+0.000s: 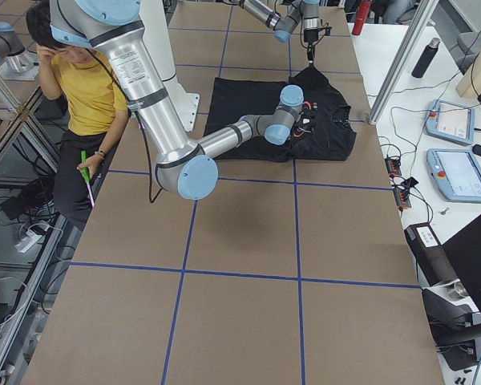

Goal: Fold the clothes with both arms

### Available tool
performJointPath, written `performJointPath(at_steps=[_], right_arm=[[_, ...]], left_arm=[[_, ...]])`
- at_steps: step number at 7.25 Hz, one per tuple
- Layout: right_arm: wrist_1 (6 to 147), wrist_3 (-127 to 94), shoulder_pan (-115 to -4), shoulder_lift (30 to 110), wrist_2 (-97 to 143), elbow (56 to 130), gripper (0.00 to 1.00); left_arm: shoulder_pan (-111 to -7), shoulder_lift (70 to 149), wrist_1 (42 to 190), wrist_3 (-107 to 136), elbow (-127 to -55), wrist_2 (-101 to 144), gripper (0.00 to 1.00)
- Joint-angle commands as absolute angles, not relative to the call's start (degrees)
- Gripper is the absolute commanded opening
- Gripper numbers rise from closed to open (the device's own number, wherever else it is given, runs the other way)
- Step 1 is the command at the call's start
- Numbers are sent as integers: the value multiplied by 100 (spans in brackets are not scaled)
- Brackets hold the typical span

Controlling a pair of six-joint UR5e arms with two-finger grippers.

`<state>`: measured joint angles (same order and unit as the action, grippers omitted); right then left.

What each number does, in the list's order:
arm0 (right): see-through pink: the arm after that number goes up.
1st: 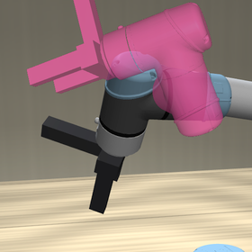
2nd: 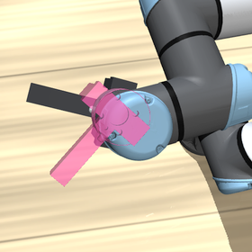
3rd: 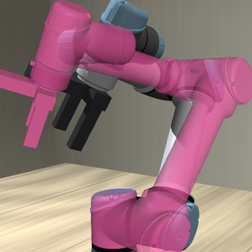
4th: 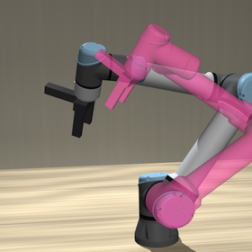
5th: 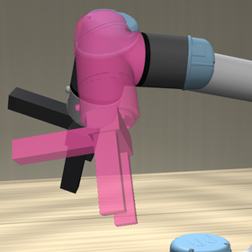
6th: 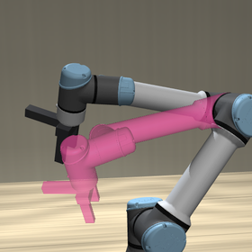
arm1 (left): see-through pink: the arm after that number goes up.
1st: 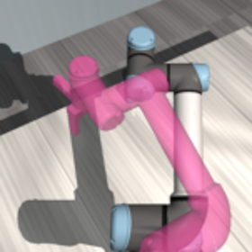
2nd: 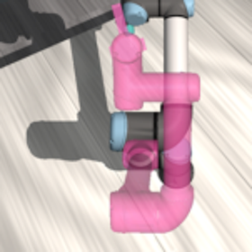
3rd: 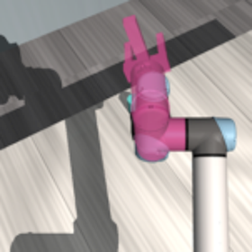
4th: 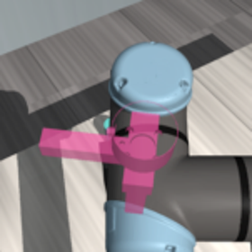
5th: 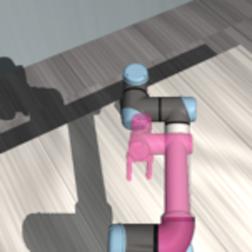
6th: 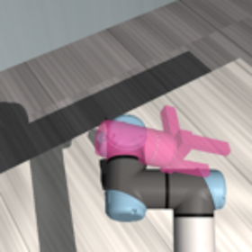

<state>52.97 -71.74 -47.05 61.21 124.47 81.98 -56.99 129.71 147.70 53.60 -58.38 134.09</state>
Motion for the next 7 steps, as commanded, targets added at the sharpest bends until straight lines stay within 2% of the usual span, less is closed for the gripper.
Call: performJointPath(at_steps=[1, 2, 5, 6, 7], right_arm=[[5291, -7119, -4904, 6345, 12647, 8253, 100], [5291, -7119, -4922, 6354, 12639, 8244, 100], [5291, -7128, -4896, 6398, 12560, 8174, 100], [5282, -7180, -4896, 6398, 12551, 8235, 100], [5291, -7285, -4904, 6425, 12507, 8427, 100]], left_arm=[[-5171, 13576, 14705, 6421, -5793, 12810, 0], [-5081, 14005, 14391, 6581, -5574, 12571, 0], [-4791, 14080, 14220, 6609, -5459, 11806, 0], [-4790, 14089, 14221, 6635, -5475, 11804, 99], [-4799, 14080, 14238, 6644, -5545, 11839, 100]])
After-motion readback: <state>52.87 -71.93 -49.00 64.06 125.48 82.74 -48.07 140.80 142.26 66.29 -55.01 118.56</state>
